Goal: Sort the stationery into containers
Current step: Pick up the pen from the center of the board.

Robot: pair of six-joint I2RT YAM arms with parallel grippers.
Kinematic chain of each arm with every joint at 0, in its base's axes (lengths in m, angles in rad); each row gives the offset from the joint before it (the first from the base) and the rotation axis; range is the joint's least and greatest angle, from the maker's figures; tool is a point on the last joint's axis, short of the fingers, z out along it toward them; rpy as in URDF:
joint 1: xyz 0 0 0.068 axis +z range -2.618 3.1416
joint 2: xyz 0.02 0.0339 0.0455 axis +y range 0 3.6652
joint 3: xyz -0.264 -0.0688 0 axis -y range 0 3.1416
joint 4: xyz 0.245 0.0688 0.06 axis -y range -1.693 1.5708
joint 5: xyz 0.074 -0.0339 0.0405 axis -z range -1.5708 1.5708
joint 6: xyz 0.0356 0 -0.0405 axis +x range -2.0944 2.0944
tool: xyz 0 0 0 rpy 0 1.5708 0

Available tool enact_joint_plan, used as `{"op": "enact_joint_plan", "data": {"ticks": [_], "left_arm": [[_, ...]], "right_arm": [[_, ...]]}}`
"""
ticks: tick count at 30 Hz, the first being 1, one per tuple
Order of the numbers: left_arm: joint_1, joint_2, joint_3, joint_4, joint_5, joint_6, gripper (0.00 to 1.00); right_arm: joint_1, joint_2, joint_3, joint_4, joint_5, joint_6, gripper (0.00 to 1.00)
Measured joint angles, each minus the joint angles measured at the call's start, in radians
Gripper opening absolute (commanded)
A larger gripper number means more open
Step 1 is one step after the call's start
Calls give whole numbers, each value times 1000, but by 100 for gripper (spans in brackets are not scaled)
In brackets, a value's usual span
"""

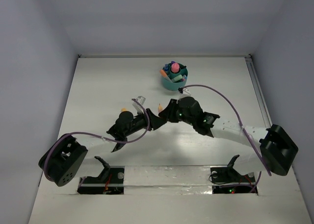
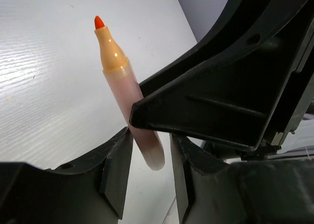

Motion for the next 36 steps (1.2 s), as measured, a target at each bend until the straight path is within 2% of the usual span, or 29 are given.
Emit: {"op": "enact_joint_plan", "data": {"ticks": [4, 7, 13, 16, 17, 18, 20, 21, 24, 26, 28, 29, 30, 33, 36], "left_arm": [[-5, -7, 0, 4, -20, -8, 32], [-11, -21, -1, -1, -49, -16, 25], [-30, -48, -2, -21, -123, -27, 2], [-38, -56, -3, -29, -144, -28, 0], [-39, -60, -6, -29, -148, -28, 0], [-39, -66, -11, -29, -151, -29, 0], [-40, -84, -19, -37, -159, -25, 0], [-43, -101, -25, -45, -168, -19, 0], [-44, -181, -35, -102, -205, 9, 0], [-44, -257, -35, -151, -238, 26, 0], [-44, -340, -35, -202, -265, 40, 0], [-44, -383, -35, -229, -284, 47, 0], [-44, -432, -33, -266, -304, 52, 0], [-44, -578, -20, -391, -356, 62, 0], [-43, -699, 29, -524, -401, 72, 0]], "right_arm": [[4, -4, -18, 15, 0, 7, 10], [7, -14, -32, 33, 0, 21, 10], [20, -35, -49, 76, 22, 33, 9], [25, -36, -51, 82, 29, 34, 11], [26, -36, -51, 82, 30, 34, 17], [27, -36, -51, 82, 29, 35, 38], [32, -40, -51, 82, 28, 40, 53], [37, -47, -51, 77, 24, 39, 64], [49, -87, -50, 46, 34, 25, 75], [50, -134, -49, 12, 46, 3, 75], [50, -182, -42, -25, 52, -22, 69], [45, -204, -35, -41, 54, -35, 62], [43, -222, -26, -55, 58, -49, 47], [24, -257, 0, -84, 60, -94, 22], [10, -201, 56, -112, 37, -140, 16]]}}
